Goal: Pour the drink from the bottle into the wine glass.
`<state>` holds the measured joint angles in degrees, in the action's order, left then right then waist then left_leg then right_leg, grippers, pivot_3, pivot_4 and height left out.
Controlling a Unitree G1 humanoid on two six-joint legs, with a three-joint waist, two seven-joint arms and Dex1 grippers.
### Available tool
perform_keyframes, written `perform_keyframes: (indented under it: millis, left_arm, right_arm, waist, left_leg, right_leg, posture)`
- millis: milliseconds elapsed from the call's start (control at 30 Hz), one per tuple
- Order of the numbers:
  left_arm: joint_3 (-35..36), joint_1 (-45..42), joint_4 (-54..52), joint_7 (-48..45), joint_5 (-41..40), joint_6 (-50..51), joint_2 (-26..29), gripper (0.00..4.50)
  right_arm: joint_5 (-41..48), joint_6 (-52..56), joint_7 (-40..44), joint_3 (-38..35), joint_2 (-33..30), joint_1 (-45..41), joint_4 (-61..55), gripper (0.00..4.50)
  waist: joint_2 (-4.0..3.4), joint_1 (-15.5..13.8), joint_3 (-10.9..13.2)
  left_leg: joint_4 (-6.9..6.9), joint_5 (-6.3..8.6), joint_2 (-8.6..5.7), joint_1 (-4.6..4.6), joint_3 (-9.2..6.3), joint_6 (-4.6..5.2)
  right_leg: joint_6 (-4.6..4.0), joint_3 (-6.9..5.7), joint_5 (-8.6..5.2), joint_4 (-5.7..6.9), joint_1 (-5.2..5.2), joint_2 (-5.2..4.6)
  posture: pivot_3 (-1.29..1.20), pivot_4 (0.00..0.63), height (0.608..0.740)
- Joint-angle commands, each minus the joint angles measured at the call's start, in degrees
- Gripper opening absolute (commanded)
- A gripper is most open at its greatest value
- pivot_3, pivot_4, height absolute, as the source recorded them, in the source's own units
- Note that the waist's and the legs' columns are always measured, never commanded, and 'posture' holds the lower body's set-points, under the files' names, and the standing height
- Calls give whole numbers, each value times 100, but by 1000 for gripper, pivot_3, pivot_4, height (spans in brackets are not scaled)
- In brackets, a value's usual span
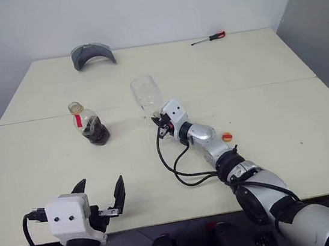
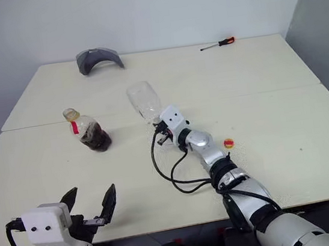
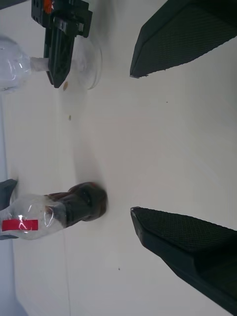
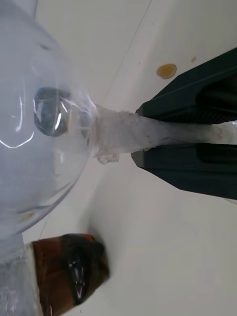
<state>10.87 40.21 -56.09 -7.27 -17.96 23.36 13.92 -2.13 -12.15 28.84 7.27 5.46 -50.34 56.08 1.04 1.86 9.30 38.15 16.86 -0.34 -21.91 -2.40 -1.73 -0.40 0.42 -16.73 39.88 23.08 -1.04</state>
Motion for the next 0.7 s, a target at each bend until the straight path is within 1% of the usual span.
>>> perform_keyframes:
  millis: [33,400,633,700]
  left_arm:
    - [93,72,-47,-188,-73,-172,5,4500]
    - [289,60,-155,-370,-219,-40,-25,4500]
    - [325,29,-246,-389,-343,59,17,4500]
    - [317,-66,-281,-364,-366,130,46,4500]
  right_arm:
    - [-30,295,209,124,-78,216,-432,163]
    - [44,786,247,162,161,2,-417,163]
    - [255,116,87,-72,601,-412,-27,163]
    - [330,-149,-97,-195,774,-623,197,163]
  waist:
    - [1,1,-1]
    - [2,13,-1]
    - [2,17,-1]
    - [2,16,0]
  left_leg:
    - [0,0,0,0,0,0]
    - [-7,0,5,10,5,0]
    - [-8,0,5,9,7,0]
    - [-7,0,5,9,7,0]
  right_leg:
    - [0,0,0,0,0,0]
    - [-1,6,0,2,0,6]
    - [-1,10,-1,1,3,8]
    - [-1,10,-1,1,3,8]
  posture:
    - [0,150,740]
    - [0,150,740]
    - [0,150,740]
    - [0,150,740]
